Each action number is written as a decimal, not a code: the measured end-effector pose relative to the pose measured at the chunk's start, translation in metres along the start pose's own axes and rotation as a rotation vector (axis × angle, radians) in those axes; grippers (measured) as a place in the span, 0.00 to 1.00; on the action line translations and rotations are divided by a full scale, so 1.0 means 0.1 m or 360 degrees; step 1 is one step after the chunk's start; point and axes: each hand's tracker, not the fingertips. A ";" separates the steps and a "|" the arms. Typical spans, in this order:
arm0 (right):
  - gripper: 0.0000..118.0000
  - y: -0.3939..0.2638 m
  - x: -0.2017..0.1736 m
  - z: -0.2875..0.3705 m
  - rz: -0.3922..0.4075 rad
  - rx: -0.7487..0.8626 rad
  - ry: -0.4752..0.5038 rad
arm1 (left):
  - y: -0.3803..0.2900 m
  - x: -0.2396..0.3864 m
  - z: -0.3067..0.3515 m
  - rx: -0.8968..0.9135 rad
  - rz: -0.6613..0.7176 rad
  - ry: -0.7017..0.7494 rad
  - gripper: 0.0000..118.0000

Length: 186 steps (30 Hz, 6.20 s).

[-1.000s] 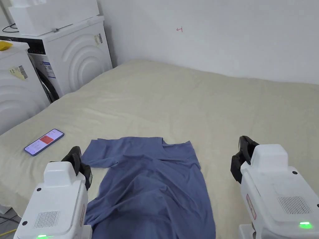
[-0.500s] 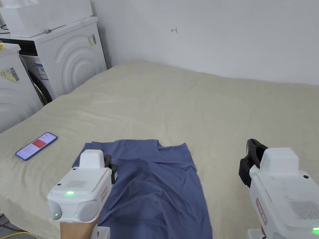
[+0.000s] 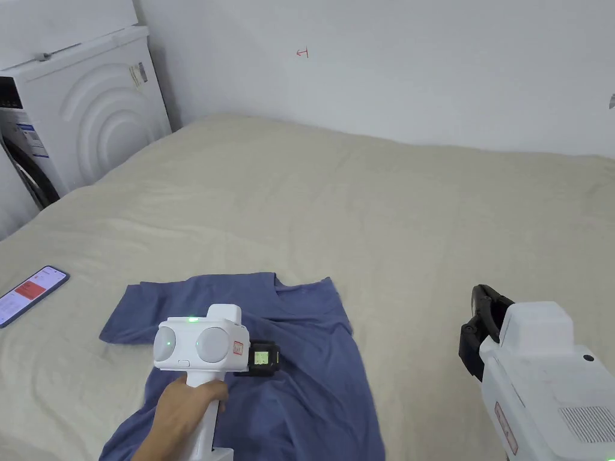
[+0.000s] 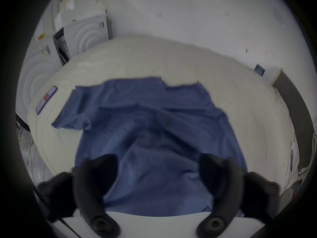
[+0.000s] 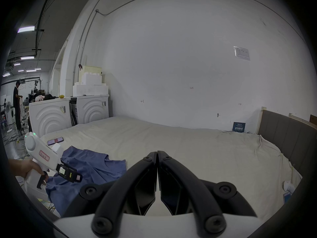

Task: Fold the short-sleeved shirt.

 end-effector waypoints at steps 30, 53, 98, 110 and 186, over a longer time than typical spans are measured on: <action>0.01 -0.02 0.49 0.30 -0.0035 -0.0026 -0.0090 | 0.30 0.18 0.45 -0.0025 0.0113 -0.0285 0.00; 0.01 0.09 1.74 1.31 -0.0087 0.0073 -0.0648 | 0.88 3.14 1.89 0.0384 -0.0682 -0.0960 0.00; 0.01 -0.20 2.10 1.65 -0.0158 -0.0040 -0.0787 | -0.79 3.82 0.71 0.0083 -0.1031 -0.0763 1.00; 0.01 -0.04 1.97 1.58 -0.0141 0.0049 -0.0750 | -0.43 2.89 1.66 0.1004 -0.0684 -0.0680 1.00; 0.01 -0.36 2.05 0.73 -0.0162 -0.0132 -0.0607 | 0.39 2.35 -0.65 -0.0240 -0.0560 -0.0340 0.00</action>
